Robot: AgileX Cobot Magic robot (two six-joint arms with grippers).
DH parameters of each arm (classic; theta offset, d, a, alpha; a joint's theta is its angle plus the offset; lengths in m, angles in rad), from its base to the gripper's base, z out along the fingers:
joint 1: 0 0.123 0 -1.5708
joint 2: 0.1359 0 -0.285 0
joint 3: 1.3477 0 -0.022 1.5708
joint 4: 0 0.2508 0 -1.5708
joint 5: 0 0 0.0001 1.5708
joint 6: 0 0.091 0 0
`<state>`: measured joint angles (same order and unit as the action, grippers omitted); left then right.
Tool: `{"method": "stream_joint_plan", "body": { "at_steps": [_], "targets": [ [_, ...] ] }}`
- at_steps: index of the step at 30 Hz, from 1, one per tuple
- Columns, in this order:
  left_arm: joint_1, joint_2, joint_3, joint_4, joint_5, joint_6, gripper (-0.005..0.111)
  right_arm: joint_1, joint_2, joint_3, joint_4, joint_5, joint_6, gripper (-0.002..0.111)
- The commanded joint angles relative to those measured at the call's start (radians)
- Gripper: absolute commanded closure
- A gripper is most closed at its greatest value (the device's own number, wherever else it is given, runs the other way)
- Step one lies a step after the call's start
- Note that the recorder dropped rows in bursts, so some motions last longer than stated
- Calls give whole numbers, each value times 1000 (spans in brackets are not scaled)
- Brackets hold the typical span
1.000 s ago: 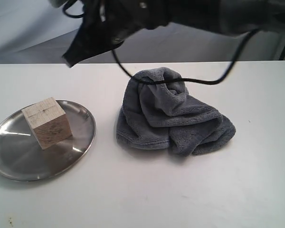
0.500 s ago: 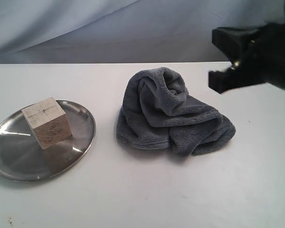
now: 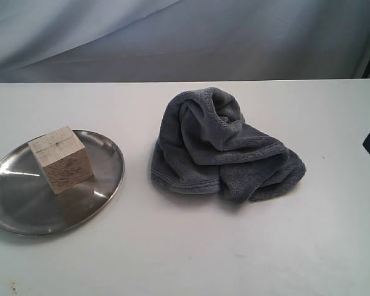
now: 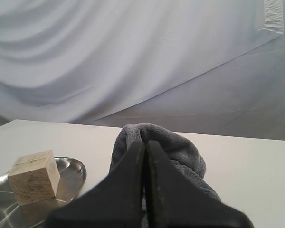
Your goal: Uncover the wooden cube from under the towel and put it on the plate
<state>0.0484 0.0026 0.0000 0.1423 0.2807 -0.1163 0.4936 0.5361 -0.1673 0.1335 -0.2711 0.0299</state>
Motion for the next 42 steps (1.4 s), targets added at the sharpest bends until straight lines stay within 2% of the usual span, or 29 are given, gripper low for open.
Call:
{"method": "stream_joint_plan", "body": {
  "at_steps": [1,8,13,16,24,27,36,39,42],
  "targets": [
    [4,-3,0,1,-14,-6,107,-6,-10,7,8,-8,4,108],
    [4,-3,0,1,-14,-3,107,1,-18,7,4,10,-5,108],
    [4,-3,0,1,-14,-3,107,-6,-109,8,-17,152,-210,108],
    [4,-3,0,1,-14,-5,107,-58,-175,28,-17,164,-267,108],
    [4,-3,0,1,-14,-5,107,-229,-351,138,-15,162,-266,108],
    [4,-3,0,1,-14,-5,107,-258,-415,167,-15,160,-270,108],
    [4,-3,0,1,-14,-4,107,-265,-498,167,-22,341,-322,108],
    [4,-3,0,1,-14,-4,107,-312,-498,167,-22,365,-320,108],
    [4,-3,0,1,-14,-6,107,-407,-498,167,2,395,-311,108]
  ]
}}
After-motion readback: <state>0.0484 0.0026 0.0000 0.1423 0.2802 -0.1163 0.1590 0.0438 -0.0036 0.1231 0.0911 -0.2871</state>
